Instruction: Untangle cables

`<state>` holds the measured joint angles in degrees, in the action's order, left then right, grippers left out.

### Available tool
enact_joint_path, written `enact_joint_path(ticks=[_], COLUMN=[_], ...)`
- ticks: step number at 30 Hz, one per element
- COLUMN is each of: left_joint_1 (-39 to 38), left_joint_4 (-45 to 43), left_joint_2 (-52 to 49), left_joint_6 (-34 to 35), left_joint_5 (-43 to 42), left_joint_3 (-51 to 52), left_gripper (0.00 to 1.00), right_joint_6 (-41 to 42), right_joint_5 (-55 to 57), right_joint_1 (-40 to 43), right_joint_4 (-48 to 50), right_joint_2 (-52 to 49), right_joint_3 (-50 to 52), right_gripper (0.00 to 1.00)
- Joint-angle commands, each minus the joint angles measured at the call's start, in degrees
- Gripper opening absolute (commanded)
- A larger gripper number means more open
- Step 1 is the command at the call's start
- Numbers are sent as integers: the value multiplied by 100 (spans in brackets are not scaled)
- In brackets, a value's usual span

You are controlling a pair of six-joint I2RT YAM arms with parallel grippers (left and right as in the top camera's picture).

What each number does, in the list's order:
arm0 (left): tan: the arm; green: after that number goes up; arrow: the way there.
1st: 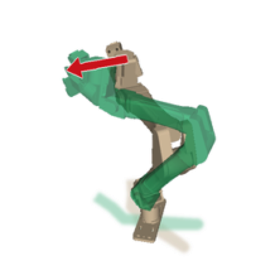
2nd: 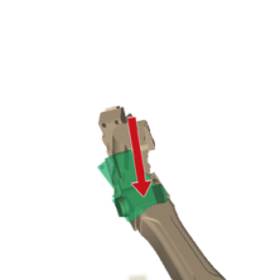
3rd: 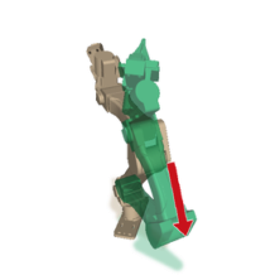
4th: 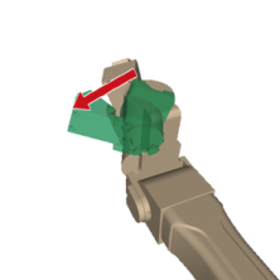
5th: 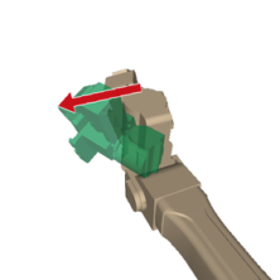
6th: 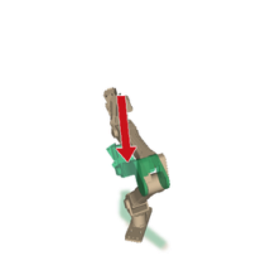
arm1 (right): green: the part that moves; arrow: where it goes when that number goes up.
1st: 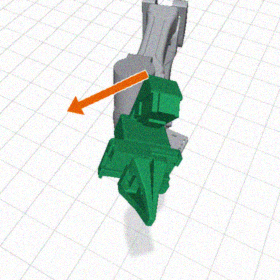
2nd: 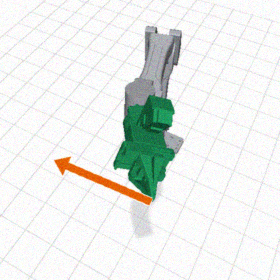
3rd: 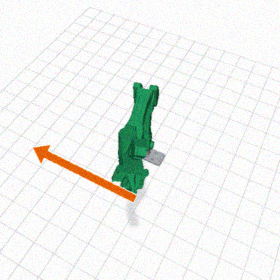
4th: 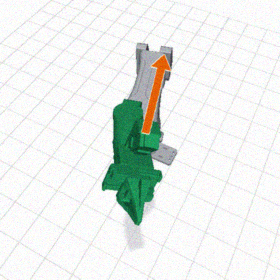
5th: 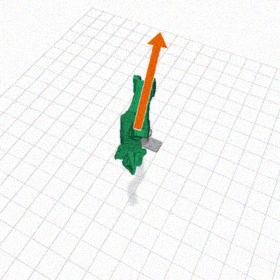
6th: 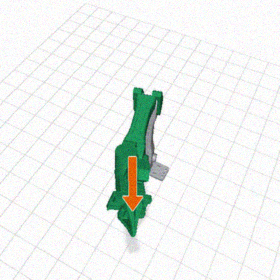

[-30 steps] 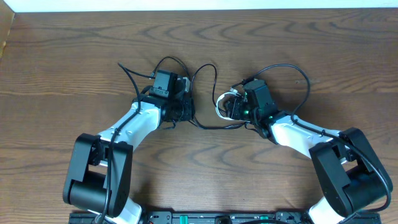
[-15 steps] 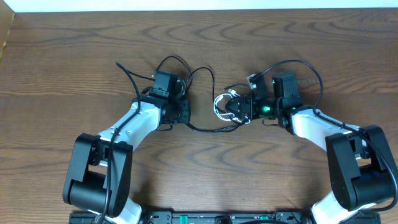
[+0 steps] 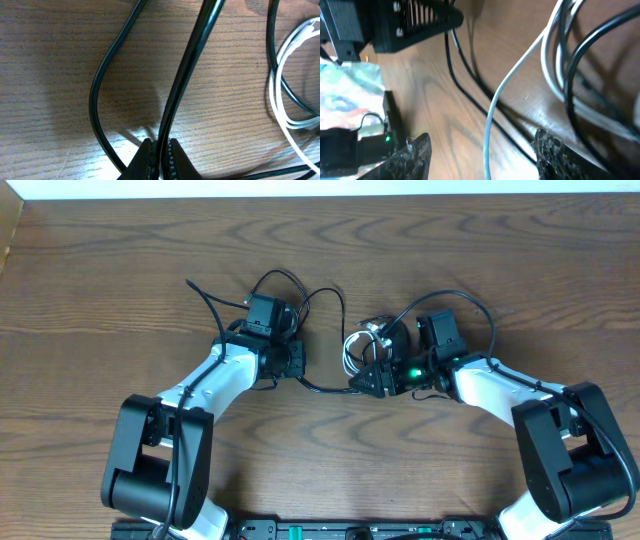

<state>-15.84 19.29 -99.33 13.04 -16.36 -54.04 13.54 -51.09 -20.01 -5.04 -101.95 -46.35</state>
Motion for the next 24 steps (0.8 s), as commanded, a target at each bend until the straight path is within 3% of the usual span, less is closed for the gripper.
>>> enact_joint_path(ticks=[1, 5, 12, 19, 24], left_joint_1=[17, 17, 17, 20, 20], left_joint_4=[15, 15, 15, 20, 20], left_joint_2=[9, 9, 9, 9, 9], left_joint_6=[-103, -103, -105, -428, -455], left_joint_5=[57, 59, 61, 61, 59], left_joint_3=[-57, -57, -57, -57, -57], left_gripper=[8, 8, 8, 8, 8], right_joint_6=[-356, -409, -444, -133, 769], right_joint_5=[-334, -525, -1528, -1659, -2680], right_joint_1=[-31, -35, -35, 15, 243], right_joint_4=[-140, -249, -151, 120, 1738], right_joint_2=[9, 9, 9, 9, 9], right_joint_3=[-33, -31, -31, -33, -66], right_gripper=[60, 58, 45, 54, 64])
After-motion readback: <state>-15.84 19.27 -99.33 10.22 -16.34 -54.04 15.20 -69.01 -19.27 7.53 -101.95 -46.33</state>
